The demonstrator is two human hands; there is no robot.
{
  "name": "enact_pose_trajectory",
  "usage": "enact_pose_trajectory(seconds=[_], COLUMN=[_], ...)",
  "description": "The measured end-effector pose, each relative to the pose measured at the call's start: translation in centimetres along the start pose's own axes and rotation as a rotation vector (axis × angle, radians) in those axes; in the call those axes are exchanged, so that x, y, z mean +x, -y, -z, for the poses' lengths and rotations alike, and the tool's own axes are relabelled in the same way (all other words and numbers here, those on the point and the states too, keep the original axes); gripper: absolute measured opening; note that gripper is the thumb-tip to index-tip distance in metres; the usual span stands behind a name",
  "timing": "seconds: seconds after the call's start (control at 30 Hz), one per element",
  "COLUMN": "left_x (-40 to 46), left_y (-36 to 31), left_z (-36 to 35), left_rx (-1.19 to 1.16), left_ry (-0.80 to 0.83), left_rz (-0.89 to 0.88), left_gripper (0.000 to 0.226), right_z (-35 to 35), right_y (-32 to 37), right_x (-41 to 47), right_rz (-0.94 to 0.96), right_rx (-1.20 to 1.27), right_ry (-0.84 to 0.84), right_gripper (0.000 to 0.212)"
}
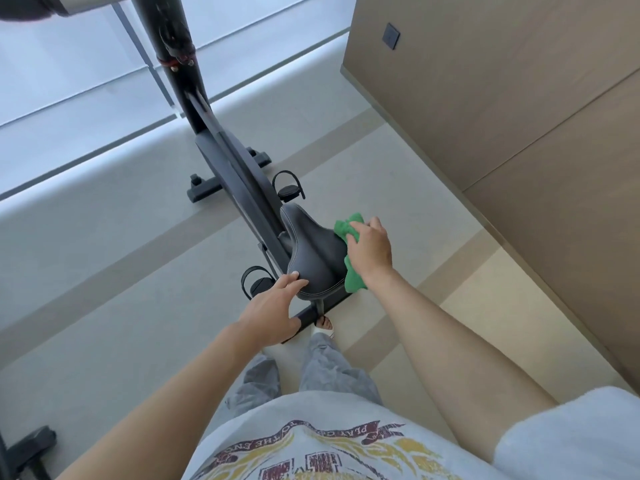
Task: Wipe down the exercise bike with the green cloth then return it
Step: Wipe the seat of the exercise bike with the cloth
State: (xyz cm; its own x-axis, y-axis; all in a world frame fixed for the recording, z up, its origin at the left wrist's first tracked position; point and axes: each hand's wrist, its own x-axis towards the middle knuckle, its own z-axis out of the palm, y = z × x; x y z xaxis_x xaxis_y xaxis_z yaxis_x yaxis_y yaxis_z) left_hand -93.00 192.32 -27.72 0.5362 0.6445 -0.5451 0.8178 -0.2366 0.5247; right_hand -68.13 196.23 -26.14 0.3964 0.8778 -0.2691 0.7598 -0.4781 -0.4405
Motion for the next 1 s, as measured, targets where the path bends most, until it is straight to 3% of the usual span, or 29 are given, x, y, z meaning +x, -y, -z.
enact_pose_trajectory(seconds=[0.13,0.27,0.5,0.63,0.8,0.9,1.0], left_x=[-0.2,-0.5,-1.0,-1.0,-1.1,-1.2,-1.4], left_y=[0.3,0.7,1.2,0.9,0.3,-0.2,-0.4], left_z=[-0.4,-0.7,-1.1,-1.0,-1.0,-1.1,-1.3], left_rx=[-0.035,-0.072,-0.088,-0.103,-0.112,-0.133,-0.199], left_ry=[-0.008,-0.005,0.009,0.026,0.025,0.013,-0.011], left_rz=[-0.005,-0.013,-0.016,0.016,0.057,0.079,0.087], left_gripper=[0.086,0.085,0.083,0.083,0.081,0.079,0.078], right_z=[-2.8,-4.5,-1.0,0.3,0.5,-0.5,-2.1], right_y=[-0.2,-0.2,-1.7,-1.5,-0.9,-1.0,-0.8], right_x=[-7.2,-10.7,-4.1,2.1,3.0,-1.2,-5.9], right_rz=[0.184,0.166,0.027,-0.042,0.118,0.299,0.436], right_rx=[-0.003,0.124,0.125,0.061,-0.072,-0.099,-0.044], right_ry=[-0.055,-0.006,-0.086,-0.034,0.019,-0.008,0.085], right_gripper=[0.028,0.032,0.032,0.037,0.032,0.027,0.027])
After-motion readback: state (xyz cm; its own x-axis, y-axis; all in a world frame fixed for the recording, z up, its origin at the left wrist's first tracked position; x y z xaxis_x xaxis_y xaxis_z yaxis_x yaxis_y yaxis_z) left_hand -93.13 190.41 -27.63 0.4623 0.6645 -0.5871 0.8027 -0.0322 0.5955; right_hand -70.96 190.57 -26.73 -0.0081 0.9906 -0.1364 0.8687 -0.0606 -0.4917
